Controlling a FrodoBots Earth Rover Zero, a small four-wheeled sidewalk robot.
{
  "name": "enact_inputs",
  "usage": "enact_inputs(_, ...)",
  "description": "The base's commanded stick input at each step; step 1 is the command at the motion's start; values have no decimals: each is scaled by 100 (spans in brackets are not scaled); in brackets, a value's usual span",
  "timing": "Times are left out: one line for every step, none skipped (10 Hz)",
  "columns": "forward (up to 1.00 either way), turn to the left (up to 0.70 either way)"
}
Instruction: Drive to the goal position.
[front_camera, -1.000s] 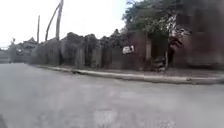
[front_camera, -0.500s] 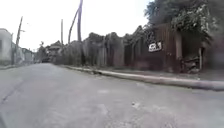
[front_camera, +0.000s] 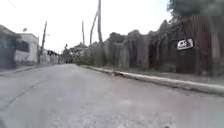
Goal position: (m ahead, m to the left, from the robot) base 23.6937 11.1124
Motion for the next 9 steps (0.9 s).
enact_inputs(100, 28)
enact_inputs(100, 0)
enact_inputs(100, 0)
enact_inputs(100, 0)
enact_inputs(100, 0)
enact_inputs(100, 0)
enact_inputs(100, 0)
enact_inputs(100, 0)
enact_inputs(100, 0)
